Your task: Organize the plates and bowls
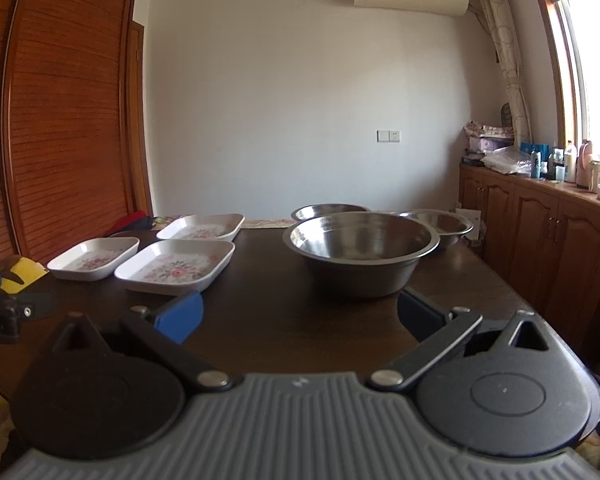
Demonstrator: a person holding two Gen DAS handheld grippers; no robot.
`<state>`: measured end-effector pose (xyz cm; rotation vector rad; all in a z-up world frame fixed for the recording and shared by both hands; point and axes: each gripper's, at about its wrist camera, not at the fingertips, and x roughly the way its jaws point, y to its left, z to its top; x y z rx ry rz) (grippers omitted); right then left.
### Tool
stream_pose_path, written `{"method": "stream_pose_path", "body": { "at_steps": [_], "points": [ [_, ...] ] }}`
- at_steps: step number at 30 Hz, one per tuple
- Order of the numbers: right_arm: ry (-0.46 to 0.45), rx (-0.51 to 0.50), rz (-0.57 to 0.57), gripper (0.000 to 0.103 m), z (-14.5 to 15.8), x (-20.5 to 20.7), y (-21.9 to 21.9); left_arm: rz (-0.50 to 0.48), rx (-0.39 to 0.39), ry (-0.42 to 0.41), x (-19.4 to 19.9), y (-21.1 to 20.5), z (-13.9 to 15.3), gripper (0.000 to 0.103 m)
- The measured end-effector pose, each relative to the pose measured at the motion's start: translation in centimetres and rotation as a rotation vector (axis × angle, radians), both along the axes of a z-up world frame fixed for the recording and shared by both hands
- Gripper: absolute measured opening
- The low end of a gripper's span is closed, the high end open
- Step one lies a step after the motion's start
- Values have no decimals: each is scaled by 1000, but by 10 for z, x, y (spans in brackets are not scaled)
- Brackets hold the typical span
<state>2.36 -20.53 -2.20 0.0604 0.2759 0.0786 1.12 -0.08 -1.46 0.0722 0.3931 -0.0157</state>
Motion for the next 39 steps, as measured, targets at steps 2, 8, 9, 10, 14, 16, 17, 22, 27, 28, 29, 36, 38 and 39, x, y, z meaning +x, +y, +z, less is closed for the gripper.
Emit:
{"method": "stream_pose_path", "body": {
  "at_steps": [2,8,9,10,14,16,17,22,27,28,29,36,38,39],
  "points": [
    [6,3,20,103,0,2,2,-12,4,18,4,0,-2,103],
    [14,7,86,103,2,14,9,-40,17,55,15,0,-2,103],
    [18,6,98,103,2,17,11,-44,15,62,17,1,-3,103],
    [20,1,108,103,2,19,12,-49,13,71,19,1,-3,103],
    [20,-16,146,103,6,28,18,-46,27,92,27,1,-1,103],
    [18,-27,163,103,8,32,22,-43,38,100,32,2,2,103],
    [20,-32,173,103,9,35,23,-41,38,103,34,3,3,103],
    [26,-41,213,103,14,45,30,-50,36,110,46,6,8,103],
    [50,-50,249,103,16,60,33,-63,35,131,61,11,11,103],
    [57,-53,260,103,17,63,34,-63,35,134,64,13,12,103],
    [66,-57,276,103,19,66,35,-61,35,135,68,15,13,103],
    [80,-76,359,103,30,86,49,-24,83,145,99,34,19,103],
    [85,-79,377,103,32,93,54,-22,88,143,108,42,21,103],
    [89,-83,385,102,32,96,57,-23,88,139,112,45,22,103]
  ]
}}
